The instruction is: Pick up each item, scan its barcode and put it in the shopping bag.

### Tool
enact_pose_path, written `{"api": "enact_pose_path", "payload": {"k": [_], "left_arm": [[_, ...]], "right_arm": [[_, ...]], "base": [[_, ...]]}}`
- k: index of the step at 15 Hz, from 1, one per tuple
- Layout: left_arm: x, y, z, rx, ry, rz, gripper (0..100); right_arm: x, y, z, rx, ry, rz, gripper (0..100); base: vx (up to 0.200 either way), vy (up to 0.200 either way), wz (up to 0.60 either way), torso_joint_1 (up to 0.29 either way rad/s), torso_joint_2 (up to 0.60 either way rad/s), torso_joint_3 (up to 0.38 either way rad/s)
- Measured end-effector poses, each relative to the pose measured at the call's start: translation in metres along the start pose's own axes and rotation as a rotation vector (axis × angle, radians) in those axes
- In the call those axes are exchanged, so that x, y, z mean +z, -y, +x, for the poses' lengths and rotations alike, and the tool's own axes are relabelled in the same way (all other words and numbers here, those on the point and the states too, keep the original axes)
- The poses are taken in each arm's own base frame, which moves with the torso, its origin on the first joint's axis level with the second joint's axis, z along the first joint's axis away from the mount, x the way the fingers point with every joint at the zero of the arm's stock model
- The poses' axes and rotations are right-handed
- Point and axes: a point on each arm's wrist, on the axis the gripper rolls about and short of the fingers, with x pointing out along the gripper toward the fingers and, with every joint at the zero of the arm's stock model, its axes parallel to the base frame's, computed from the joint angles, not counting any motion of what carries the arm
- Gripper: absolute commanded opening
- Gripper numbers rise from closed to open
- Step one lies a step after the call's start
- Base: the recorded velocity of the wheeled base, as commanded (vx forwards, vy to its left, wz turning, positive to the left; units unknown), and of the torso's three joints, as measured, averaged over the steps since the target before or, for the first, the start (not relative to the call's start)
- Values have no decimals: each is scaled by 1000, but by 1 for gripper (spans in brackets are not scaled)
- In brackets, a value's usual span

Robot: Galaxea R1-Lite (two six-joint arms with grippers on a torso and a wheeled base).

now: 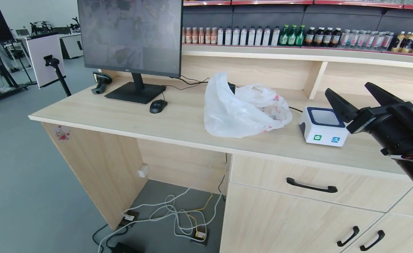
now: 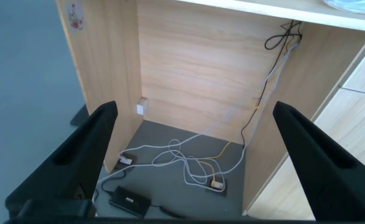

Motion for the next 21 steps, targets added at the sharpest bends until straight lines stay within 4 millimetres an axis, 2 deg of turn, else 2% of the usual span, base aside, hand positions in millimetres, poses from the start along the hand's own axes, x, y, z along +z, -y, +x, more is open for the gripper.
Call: {"api": "enact_pose_path", "payload": {"k": [4,10,11,16,21], "left_arm": [[0,0,0,1,1,-1,100],[0,0,0,0,0,-1,100],[0,0,0,1,0,-2,100],[0,0,0,1,1,-6,100],[0,0,0,2,0,-5,100]], "right_arm": [[-3,11,-3,-41,-20,-17,100],[-4,12,-7,-47,-26,-19,100],[-4,12,-8,-46,-29,-19,100],[-11,11,-14,-46,-69,-16,100],[-18,7,-6,-28,-77,-8,100]], "base": [[0,0,-600,10,-6,7],[0,0,-600,3,2,2],[0,0,0,0,0,0],[0,-200,0,5,4,4],[40,-200,0,2,2,2]]}}
